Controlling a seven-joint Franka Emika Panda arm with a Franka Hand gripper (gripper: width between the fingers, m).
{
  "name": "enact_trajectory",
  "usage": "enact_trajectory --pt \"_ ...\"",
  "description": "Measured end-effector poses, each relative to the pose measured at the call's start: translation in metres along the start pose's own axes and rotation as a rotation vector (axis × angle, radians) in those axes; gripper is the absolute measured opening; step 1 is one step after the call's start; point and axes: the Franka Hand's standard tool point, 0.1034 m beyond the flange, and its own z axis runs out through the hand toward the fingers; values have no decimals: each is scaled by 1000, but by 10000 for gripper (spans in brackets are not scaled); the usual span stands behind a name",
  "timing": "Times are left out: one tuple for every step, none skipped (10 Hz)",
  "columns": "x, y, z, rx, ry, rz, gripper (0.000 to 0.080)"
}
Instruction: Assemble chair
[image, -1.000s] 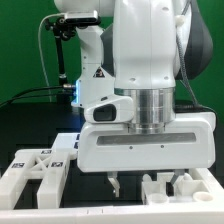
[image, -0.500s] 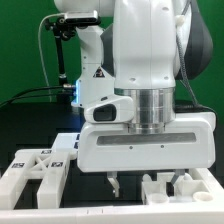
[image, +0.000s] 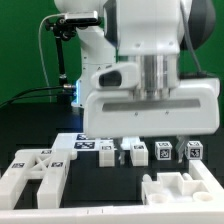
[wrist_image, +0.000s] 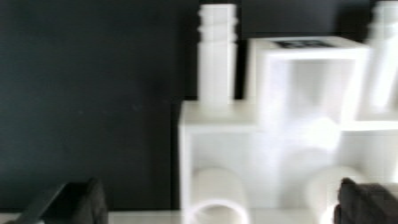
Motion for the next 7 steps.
enact_trajectory --pt "-8 -2 -1 -2 -72 -7 648" --pt "-7 0 -2 -5 -133 -3 648" --pt "-7 0 -1 -7 -172 -2 648" --pt "-13 0 -1 -11 -261 -2 648" --pt "-14 0 0 -14 -319 -2 648" --pt "-20 1 2 -18 -403 -1 648" --pt "-32 1 8 -23 -472 4 648"
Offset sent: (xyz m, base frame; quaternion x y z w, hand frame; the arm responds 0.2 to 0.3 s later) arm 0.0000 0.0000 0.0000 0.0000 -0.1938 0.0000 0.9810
